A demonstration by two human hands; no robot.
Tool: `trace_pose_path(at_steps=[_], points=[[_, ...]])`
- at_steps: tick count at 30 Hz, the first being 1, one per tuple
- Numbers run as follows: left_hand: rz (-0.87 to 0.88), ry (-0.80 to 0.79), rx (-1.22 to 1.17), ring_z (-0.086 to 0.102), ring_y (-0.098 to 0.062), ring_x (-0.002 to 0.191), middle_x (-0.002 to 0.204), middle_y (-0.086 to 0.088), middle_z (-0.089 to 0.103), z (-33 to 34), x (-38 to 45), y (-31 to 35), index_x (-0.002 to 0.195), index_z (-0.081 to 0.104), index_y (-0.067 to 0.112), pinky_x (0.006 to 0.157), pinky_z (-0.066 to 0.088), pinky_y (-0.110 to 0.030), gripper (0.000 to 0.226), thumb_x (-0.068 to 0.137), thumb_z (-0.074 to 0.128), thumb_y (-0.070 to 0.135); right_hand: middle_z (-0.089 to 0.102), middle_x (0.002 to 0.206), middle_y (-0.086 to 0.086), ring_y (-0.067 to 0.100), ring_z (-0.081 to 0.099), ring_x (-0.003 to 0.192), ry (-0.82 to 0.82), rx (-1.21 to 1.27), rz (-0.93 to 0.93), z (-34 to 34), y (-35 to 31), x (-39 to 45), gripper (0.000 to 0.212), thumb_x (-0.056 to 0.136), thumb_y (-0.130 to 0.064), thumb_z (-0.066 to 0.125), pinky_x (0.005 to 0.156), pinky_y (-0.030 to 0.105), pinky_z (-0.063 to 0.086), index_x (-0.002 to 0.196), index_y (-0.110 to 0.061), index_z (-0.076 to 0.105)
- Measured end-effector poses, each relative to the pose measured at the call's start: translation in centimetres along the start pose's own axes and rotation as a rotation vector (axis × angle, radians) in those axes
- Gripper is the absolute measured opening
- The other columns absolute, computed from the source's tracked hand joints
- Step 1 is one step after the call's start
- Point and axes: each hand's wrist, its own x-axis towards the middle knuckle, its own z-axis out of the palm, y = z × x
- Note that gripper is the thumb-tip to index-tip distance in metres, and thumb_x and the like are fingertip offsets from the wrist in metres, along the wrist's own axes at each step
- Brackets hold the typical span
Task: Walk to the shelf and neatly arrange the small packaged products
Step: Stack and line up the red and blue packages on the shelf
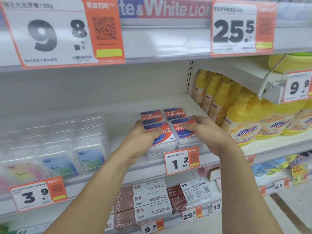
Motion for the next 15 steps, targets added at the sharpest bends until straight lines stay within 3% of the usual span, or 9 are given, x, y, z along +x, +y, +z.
trace_pose_path(at_steps=[4, 7, 10, 12, 13, 15], points=[[-0.03, -0.025, -0.052, 0.066, -0.015, 0.097, 0.108, 0.003, 0.067, 0.2, -0.1, 0.3, 0.12, 0.05, 0.023, 0.086, 0.055, -0.037, 0.031, 0.092, 0.064, 0.019, 0.075, 0.104, -0.002, 0.017, 0.074, 0.09, 0.008, -0.002, 0.002, 0.1, 0.0, -0.2, 0.027, 0.095, -0.029, 0.064, 0.088, 0.043, 0.059, 0.12, -0.024, 0.058], [-0.05, -0.036, -0.059, 0.066, -0.019, 0.101, 0.115, -0.002, 0.067, 0.1, -0.1, 0.4, 0.12, 0.05, 0.021, 0.093, 0.054, -0.042, 0.031, 0.093, 0.063, 0.015, 0.073, 0.109, -0.003, 0.017, 0.073, 0.093, -0.013, 0.004, -0.003, 0.0, -0.1, -0.4, 0.036, 0.094, -0.029, 0.064, 0.088, 0.042, 0.058, 0.129, -0.021, 0.056], [-0.014, -0.014, -0.01, 0.065, -0.014, 0.097, 0.111, 0.005, 0.066, -0.2, -0.6, 0.5, 0.115, 0.045, 0.023, 0.09, 0.054, -0.037, 0.036, 0.089, 0.069, 0.02, 0.055, 0.141, 0.002, 0.02, 0.063, 0.115, 0.113, 0.063, -0.071, 0.0, 0.1, -0.8, 0.062, 0.095, -0.034, 0.063, 0.077, 0.027, 0.055, 0.149, -0.021, 0.036], [0.058, 0.054, 0.049, 0.058, -0.005, 0.09, 0.095, 0.022, 0.053, -0.3, -1.3, 0.4, 0.123, 0.035, 0.025, 0.083, 0.047, -0.03, 0.049, 0.088, 0.07, 0.026, 0.044, 0.152, 0.005, 0.023, 0.052, 0.13, 0.259, 0.04, -0.155, 0.0, 0.5, -1.3, 0.068, 0.094, -0.038, 0.063, 0.084, 0.029, 0.053, 0.152, -0.021, 0.032], [0.087, 0.083, 0.075, 0.053, -0.005, 0.09, 0.089, 0.025, 0.045, -0.4, -1.6, 0.2, 0.133, 0.031, 0.023, 0.082, 0.042, -0.027, 0.059, 0.088, 0.069, 0.029, 0.045, 0.151, 0.005, 0.023, 0.053, 0.129, 0.288, 0.004, -0.183, 0.2, 0.7, -1.5, 0.068, 0.092, -0.04, 0.064, 0.089, 0.032, 0.052, 0.151, -0.021, 0.035], [0.104, 0.099, 0.141, 0.053, -0.007, 0.094, 0.095, 0.022, 0.053, -0.4, -2.1, -0.3, 0.132, 0.033, 0.023, 0.082, 0.04, -0.026, 0.057, 0.088, 0.069, 0.032, 0.056, 0.141, 0.003, 0.015, 0.062, 0.111, 0.27, -0.089, -0.214, 0.7, 1.1, -1.8, 0.064, 0.091, -0.04, 0.065, 0.081, 0.025, 0.053, 0.147, -0.019, 0.041]])
